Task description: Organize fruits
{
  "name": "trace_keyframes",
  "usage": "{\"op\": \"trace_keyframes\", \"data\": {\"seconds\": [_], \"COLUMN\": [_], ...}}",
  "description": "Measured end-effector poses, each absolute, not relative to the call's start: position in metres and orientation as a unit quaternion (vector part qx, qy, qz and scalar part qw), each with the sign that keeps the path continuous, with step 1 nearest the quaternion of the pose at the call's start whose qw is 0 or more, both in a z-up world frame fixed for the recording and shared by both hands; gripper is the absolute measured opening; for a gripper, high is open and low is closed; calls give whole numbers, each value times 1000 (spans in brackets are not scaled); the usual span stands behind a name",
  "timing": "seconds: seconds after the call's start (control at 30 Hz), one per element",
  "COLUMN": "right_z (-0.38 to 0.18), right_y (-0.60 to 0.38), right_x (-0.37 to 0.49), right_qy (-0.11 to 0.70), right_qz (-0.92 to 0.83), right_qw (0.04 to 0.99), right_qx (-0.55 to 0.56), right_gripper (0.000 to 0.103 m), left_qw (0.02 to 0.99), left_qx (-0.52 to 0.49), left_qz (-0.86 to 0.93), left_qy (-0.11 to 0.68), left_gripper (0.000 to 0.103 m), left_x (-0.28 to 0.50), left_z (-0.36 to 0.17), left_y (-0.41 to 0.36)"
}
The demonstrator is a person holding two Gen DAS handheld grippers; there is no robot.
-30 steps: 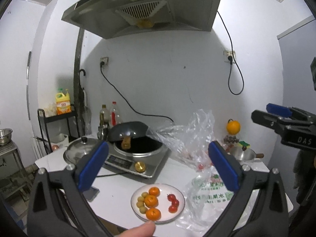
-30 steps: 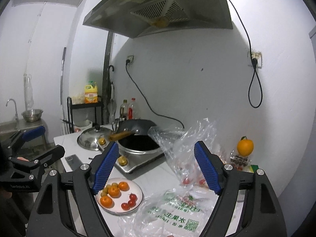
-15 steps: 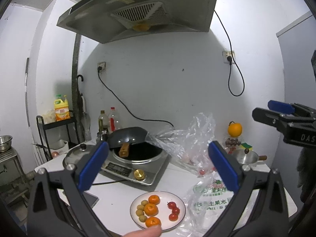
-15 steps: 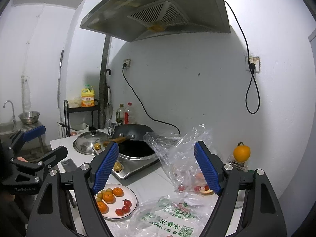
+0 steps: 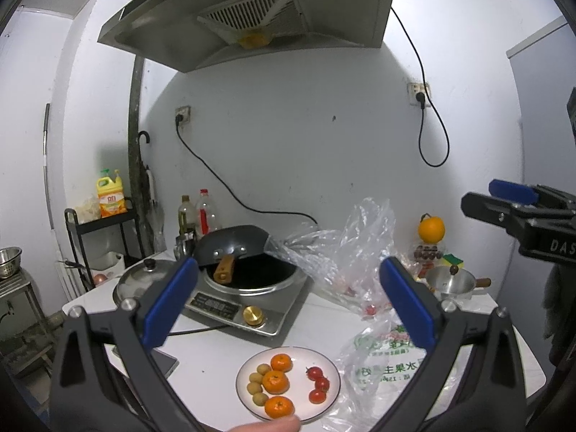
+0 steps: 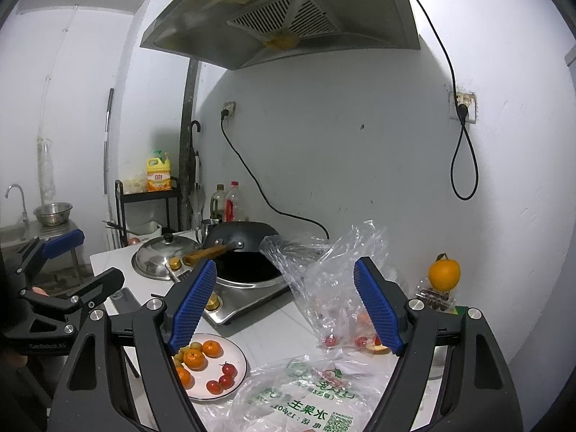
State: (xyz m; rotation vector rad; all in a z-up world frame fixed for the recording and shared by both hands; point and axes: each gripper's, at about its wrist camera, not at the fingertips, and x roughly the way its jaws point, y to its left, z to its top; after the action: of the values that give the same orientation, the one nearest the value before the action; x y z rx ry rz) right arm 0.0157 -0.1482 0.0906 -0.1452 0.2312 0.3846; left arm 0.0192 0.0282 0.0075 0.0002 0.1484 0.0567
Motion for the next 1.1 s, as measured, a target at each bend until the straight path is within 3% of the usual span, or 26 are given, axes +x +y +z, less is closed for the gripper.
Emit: {"op": "trace_keyframes", "data": {"seconds": [1.1], "right_z": [77], "right_y": [-147], "right_x": [31], "right_qy": [140], "right_qz": [194], "right_qw": [968], "right_qx": [-77], "right_gripper": [82], "left_qw": [996], "left_qx": [10], "left_qz": [7], "left_qy": [88], "left_gripper": [102], "left_x": [25], "left_z": [1], "left_y": [21]}}
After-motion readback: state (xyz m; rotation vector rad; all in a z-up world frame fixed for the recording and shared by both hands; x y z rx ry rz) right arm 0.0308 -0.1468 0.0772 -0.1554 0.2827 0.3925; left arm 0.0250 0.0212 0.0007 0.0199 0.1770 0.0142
